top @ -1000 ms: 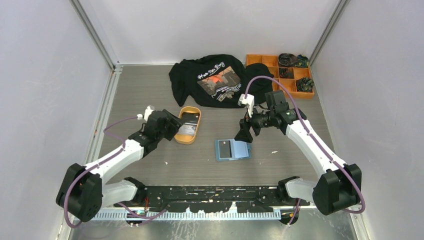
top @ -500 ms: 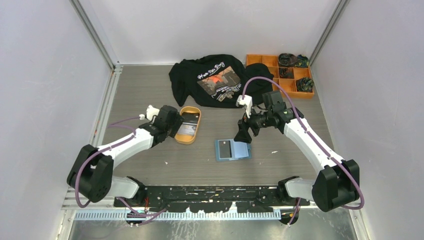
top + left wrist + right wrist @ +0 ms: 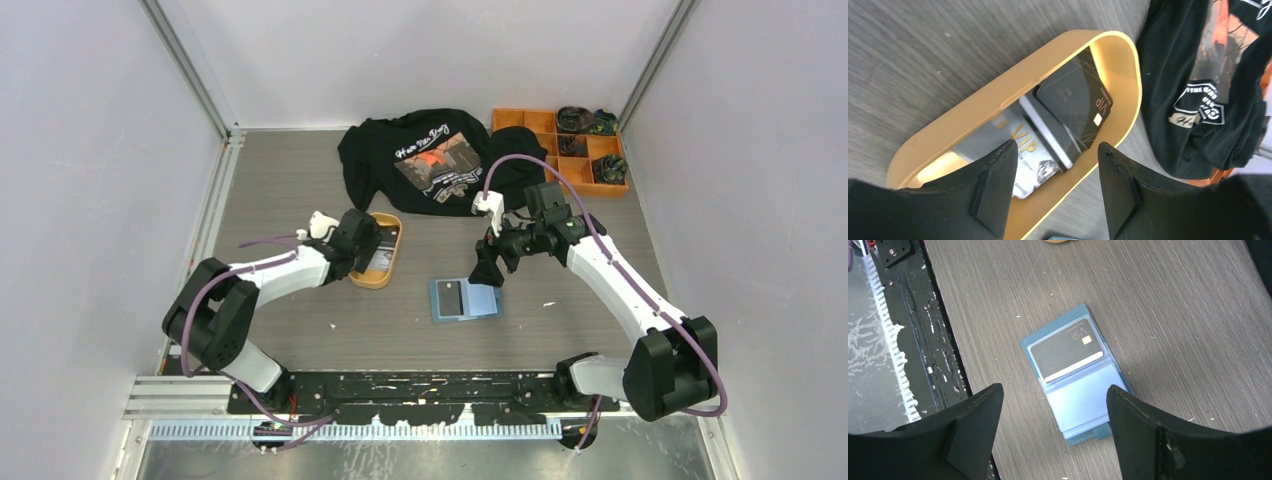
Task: Put the credit cards into the card holder
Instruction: Move the storage box to the center of the board.
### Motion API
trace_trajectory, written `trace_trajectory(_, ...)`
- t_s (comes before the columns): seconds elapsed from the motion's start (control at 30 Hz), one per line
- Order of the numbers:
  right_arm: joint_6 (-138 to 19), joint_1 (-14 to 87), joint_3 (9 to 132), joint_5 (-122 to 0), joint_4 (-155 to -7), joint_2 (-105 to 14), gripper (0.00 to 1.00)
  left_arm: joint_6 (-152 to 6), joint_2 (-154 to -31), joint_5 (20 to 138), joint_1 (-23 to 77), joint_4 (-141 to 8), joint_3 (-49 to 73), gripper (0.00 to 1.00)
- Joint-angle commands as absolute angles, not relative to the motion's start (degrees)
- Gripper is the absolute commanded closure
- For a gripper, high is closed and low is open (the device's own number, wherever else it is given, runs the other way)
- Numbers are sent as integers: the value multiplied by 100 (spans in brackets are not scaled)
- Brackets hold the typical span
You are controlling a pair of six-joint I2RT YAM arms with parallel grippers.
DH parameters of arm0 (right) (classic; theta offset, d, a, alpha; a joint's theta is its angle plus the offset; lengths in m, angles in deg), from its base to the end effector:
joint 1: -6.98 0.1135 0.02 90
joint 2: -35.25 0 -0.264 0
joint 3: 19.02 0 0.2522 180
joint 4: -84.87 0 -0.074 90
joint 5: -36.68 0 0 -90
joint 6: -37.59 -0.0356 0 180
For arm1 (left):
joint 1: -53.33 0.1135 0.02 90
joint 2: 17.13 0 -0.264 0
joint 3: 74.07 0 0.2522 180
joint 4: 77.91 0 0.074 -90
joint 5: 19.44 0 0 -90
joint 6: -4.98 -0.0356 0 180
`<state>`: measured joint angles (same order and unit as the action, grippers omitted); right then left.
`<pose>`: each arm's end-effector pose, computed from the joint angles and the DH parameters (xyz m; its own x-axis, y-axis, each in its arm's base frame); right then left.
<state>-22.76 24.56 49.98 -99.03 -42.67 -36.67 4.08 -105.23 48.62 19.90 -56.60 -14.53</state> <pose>0.2269 0.0986 0.2703 -0.3857 -0.4846 -0.7852 -0.9083 0.3488 0.2309 0.2591 -0.1551 0.1750 -0.3200 -0.9001 -0.2958 -0.6331 0.4354 -0.6400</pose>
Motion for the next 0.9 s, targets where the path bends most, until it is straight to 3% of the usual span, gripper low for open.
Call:
trace_trajectory(0.0,-2200,2486,5130,-9957,-4315,-3625,20,664,-10776,4419,1981,-6135,-1302,40)
trace_trajectory(0.53,-2122,2491,5168,-9955,-4237,-3664,20,126,-11128,4691,2184,-7724,-1529,46)
trace_trajectory(0.87,-2059,2496,5178,-9933,-4177,-3689,20,-1275,-10855,5253,2388,-6360,-1300,43)
